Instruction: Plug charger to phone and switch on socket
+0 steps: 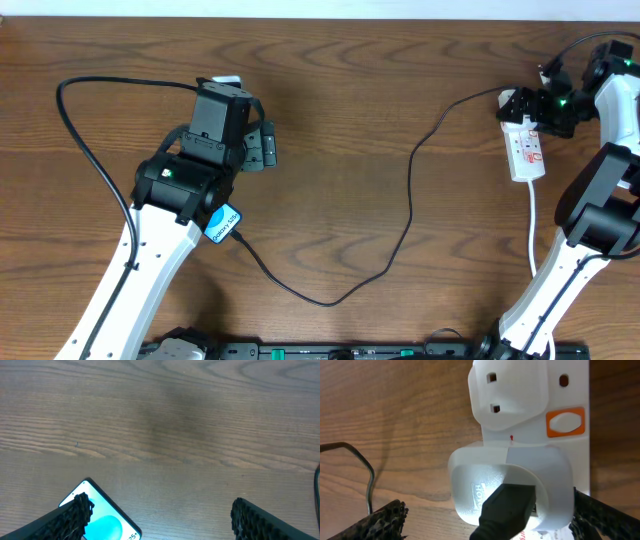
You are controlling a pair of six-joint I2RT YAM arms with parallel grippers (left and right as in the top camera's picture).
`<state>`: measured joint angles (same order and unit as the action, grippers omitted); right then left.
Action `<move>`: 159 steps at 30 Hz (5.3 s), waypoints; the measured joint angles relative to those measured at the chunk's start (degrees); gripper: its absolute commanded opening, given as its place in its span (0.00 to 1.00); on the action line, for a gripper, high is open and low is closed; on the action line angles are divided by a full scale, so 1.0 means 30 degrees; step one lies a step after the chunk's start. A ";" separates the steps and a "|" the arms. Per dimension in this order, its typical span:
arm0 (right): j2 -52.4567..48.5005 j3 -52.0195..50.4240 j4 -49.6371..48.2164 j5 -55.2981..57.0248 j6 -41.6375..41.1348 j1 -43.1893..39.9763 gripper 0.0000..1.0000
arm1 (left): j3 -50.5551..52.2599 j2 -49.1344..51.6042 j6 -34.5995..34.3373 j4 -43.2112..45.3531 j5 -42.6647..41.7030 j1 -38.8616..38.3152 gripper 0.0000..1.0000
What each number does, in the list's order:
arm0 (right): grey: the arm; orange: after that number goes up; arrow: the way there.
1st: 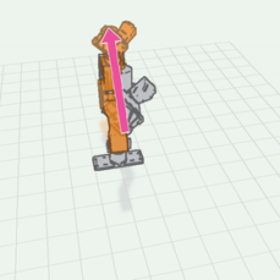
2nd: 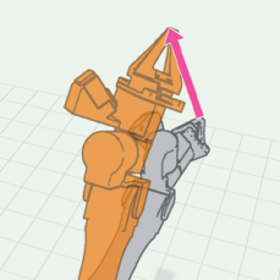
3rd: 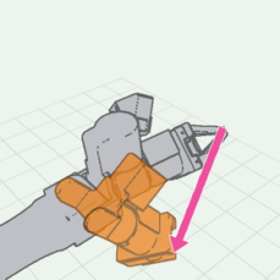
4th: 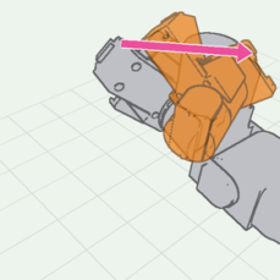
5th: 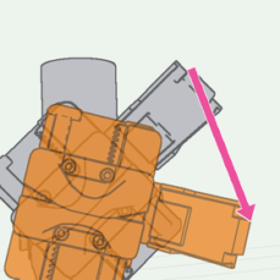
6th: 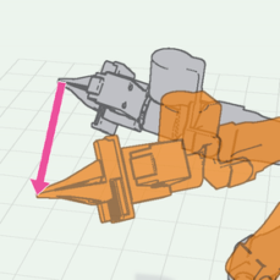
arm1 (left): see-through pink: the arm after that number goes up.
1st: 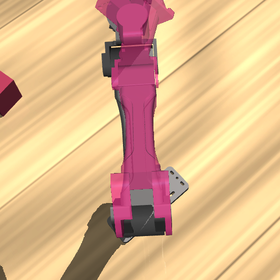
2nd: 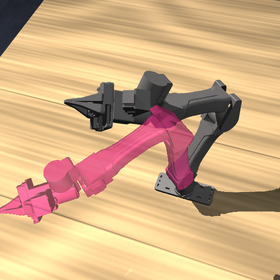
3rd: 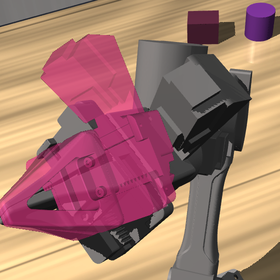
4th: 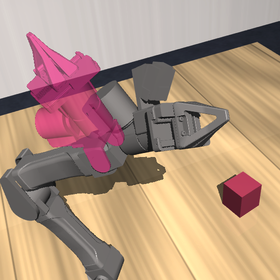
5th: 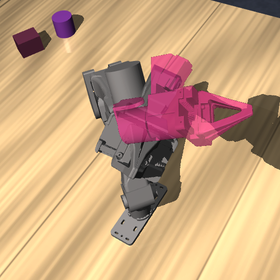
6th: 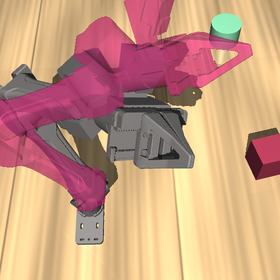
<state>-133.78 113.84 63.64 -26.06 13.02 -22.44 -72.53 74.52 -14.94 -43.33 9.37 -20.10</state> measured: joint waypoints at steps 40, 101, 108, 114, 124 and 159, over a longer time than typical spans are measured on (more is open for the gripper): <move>0.0000 0.0262 0.0138 0.0874 -0.0860 -0.0015 0.99 | 0.0000 0.0000 0.0000 0.0000 0.0000 0.0000 0.91; 0.0000 0.0277 0.0867 0.0925 -0.1035 0.0364 0.99 | 0.0000 0.0000 0.0000 0.0000 0.0000 0.0000 0.91; 0.0000 0.0277 0.0860 0.1173 -0.1035 0.0488 0.99 | 0.0000 0.0000 0.0000 0.0000 0.0000 0.0000 0.91; 0.0000 0.0277 0.0852 0.1348 -0.1035 0.0568 0.99 | 0.0000 0.0000 0.0000 0.0000 0.0000 0.0000 0.91; 0.0000 0.0277 0.0852 0.1413 -0.1042 0.0612 0.99 | 0.0000 0.0000 0.0000 0.0000 0.0000 0.0000 0.91; 0.0503 -0.1290 -0.1282 0.0838 -0.1100 0.0525 0.99 | 0.0000 0.0000 0.0000 0.0000 0.0000 0.0000 0.91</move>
<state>-132.27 109.97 59.79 -23.55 9.72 -20.86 -72.53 74.52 -14.94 -43.33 9.37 -20.10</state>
